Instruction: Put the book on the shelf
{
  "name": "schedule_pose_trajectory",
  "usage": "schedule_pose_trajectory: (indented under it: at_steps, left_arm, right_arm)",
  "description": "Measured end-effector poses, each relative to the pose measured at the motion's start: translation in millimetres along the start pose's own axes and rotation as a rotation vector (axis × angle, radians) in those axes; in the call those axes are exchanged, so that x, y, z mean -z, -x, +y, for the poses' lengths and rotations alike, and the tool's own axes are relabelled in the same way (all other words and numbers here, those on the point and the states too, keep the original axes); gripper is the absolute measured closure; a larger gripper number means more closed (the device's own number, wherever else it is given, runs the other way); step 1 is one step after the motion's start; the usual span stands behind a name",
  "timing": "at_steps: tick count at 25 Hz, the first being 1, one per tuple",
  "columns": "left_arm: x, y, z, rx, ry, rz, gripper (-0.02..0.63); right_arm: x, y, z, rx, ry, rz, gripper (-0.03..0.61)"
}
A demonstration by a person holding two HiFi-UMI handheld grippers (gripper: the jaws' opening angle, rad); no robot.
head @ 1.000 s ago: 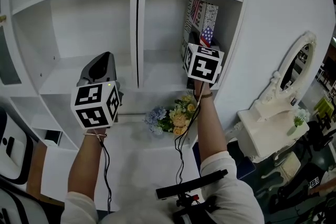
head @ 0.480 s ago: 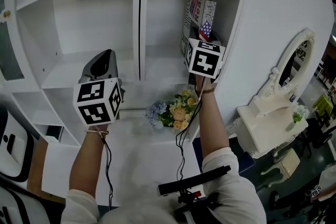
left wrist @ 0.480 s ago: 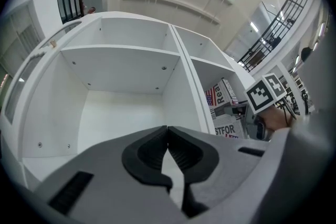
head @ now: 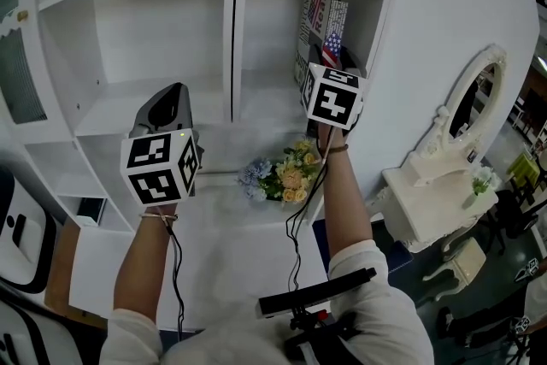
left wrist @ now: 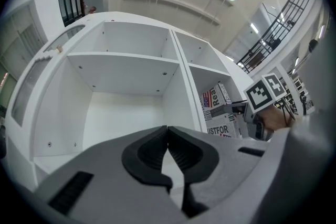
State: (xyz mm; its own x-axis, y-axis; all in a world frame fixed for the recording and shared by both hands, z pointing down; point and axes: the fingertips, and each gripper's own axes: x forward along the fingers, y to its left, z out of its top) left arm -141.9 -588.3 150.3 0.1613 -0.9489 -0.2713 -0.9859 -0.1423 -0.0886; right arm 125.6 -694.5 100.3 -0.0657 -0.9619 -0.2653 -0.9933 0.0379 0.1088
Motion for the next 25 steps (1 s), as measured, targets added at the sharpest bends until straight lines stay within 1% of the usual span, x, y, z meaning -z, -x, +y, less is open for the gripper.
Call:
schedule_pose_trajectory:
  at_steps: [10,17,21,25]
  left_arm:
    - [-2,35,-1,0.010,0.013,0.002,0.606]
    - [7,59,-1,0.016,0.031,0.020,0.606]
    - [8,76,3,0.022,0.036,0.019,0.606]
    - [4,95,6,0.023,0.021,0.003,0.606]
  right_arm:
    - [-2,40,18,-0.011,-0.005,-0.011,0.327]
    - [3,75,36,-0.031,-0.005,-0.017,0.325]
    - [3,97,44,-0.037,-0.031,-0.015,0.325]
    - [4,123,53,-0.042,-0.052,-0.012,0.325]
